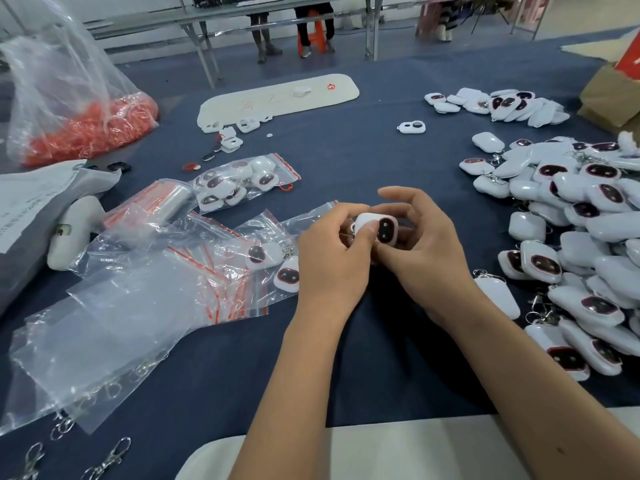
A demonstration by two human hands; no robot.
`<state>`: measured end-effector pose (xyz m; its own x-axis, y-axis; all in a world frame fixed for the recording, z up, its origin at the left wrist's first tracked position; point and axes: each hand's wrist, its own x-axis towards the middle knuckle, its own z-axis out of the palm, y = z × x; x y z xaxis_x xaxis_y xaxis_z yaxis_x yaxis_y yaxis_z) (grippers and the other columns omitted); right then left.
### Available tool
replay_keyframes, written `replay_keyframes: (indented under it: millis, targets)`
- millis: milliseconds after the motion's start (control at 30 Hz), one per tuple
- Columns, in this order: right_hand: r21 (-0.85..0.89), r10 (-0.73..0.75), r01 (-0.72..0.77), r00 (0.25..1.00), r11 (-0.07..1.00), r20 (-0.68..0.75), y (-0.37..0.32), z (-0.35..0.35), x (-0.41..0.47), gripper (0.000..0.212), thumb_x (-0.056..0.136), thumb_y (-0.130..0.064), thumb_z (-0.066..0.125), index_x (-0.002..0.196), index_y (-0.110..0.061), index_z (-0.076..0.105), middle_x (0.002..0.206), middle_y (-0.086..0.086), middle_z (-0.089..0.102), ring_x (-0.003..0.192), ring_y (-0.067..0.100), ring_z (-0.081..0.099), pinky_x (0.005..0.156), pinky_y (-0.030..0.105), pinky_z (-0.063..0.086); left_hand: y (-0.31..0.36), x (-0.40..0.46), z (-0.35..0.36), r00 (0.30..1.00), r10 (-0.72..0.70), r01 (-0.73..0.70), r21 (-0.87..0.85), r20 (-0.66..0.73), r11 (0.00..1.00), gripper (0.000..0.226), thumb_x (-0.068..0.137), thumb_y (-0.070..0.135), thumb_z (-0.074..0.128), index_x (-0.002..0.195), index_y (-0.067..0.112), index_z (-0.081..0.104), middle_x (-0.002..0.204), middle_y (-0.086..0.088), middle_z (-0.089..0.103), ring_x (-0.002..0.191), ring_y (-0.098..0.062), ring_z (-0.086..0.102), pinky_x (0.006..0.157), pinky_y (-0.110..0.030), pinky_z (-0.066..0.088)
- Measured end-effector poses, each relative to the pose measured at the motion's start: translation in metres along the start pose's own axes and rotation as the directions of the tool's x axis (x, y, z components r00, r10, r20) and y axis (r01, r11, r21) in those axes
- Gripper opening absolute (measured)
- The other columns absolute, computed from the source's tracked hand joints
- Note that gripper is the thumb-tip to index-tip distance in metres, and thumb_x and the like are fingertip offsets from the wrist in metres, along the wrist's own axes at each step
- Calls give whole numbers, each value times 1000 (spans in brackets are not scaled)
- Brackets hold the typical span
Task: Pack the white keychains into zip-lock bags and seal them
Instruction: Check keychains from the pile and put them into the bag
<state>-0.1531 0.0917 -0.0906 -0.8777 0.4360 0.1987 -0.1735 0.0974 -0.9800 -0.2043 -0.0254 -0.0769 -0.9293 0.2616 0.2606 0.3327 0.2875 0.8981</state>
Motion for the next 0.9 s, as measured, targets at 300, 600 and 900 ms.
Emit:
replay_keyframes:
  millis: [300,600,900]
  targets:
    - [192,76,-61,995,979,-68,9,-8,9,19,93,-1,72,105,-15,79,102,8,81,97,25,77,90,36,59,-2,-1,-3,966,-257,252,-223,6,942,18,89,22,80,86,7,70,81,-15,74,78,-35,74,78,-55,62]
    - [159,57,-53,998,986,-22,7,-6,8,19,95,3,68,104,-9,80,97,7,81,87,15,76,75,19,55,-1,2,-6,923,-373,374,-460,98,805,11,96,9,71,90,0,72,79,-7,73,68,-14,70,62,-29,61]
    - [115,61,-60,998,992,-7,6,-6,7,18,94,3,70,104,-9,79,98,5,81,96,22,78,88,30,60,-4,3,-6,948,-318,307,-334,24,891,16,98,10,67,90,-1,74,85,-23,73,70,-19,66,65,-38,63]
